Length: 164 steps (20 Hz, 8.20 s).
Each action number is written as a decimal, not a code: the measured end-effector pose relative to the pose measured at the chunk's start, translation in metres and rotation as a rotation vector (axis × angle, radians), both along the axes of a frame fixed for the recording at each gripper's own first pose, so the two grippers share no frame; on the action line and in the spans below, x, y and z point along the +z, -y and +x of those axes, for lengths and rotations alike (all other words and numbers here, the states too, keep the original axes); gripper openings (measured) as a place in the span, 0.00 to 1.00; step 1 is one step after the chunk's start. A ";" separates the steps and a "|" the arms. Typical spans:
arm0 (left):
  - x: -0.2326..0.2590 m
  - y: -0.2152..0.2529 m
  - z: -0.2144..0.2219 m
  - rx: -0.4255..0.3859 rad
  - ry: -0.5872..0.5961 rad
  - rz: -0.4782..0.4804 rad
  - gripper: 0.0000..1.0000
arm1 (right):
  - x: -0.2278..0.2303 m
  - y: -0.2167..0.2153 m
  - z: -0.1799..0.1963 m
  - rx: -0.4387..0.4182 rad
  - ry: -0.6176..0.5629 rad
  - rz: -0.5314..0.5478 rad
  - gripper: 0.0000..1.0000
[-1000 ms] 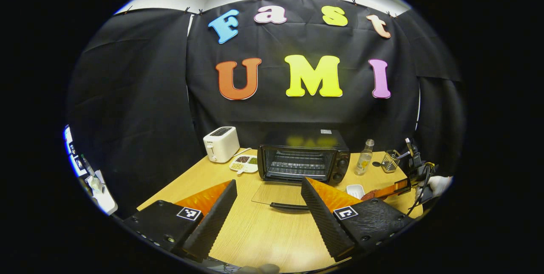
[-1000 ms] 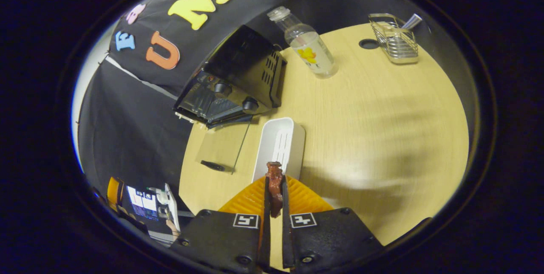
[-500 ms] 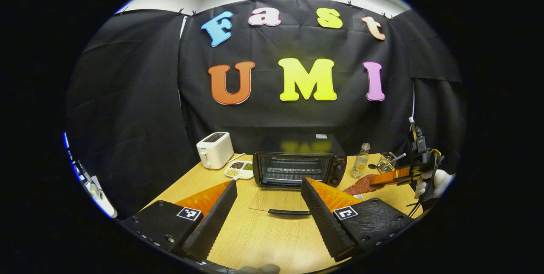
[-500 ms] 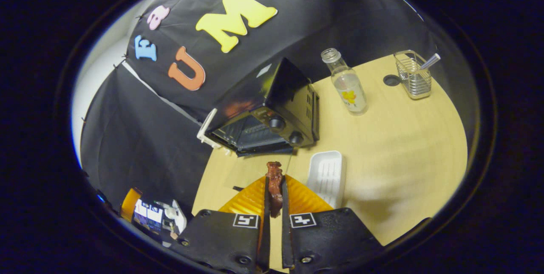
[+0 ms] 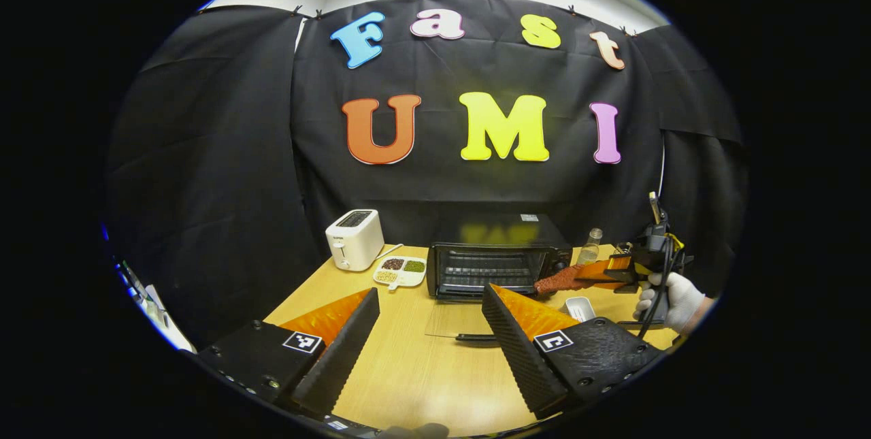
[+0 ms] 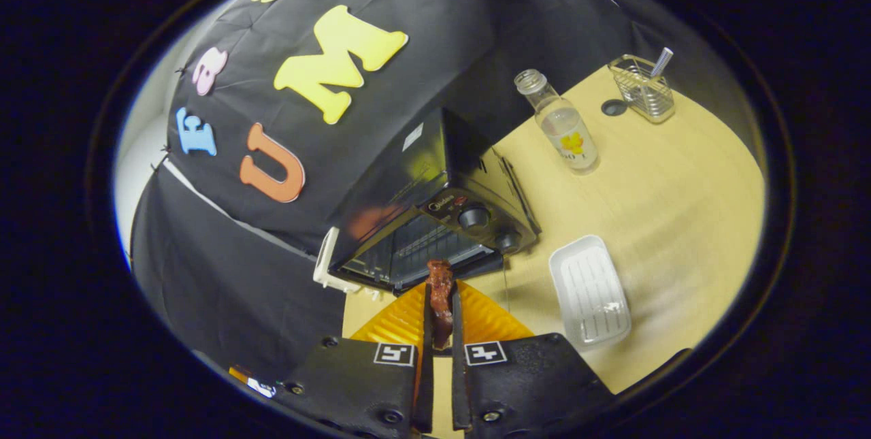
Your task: Open the electric oven with the left hand, put the food in, and close the electric oven.
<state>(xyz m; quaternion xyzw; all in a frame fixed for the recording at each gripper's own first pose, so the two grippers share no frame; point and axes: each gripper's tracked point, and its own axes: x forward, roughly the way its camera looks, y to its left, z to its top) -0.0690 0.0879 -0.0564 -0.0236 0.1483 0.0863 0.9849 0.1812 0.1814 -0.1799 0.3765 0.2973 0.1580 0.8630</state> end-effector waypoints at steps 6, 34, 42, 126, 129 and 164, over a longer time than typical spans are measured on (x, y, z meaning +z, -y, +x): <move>-0.007 -0.045 -0.007 0.001 -0.017 0.016 0.97 | -0.002 -0.058 0.037 -0.159 0.040 0.056 0.14; -0.009 -0.084 0.028 -0.033 -0.026 -0.013 0.97 | -0.032 -0.120 0.155 -0.326 0.274 -0.311 0.56; -0.002 -0.074 0.018 -0.059 0.009 0.026 0.98 | -0.015 -0.121 0.091 -0.177 0.320 -0.400 0.85; -0.146 0.101 0.210 -0.220 -0.104 -0.023 0.99 | 0.078 0.227 -0.194 -0.330 0.267 -0.807 1.00; -0.136 0.103 0.226 -0.233 -0.076 0.000 0.98 | 0.080 0.226 -0.191 -0.335 0.273 -0.809 1.00; 0.084 0.103 0.033 -0.134 0.318 0.042 0.96 | 0.164 0.253 -0.229 -0.344 0.611 -0.761 1.00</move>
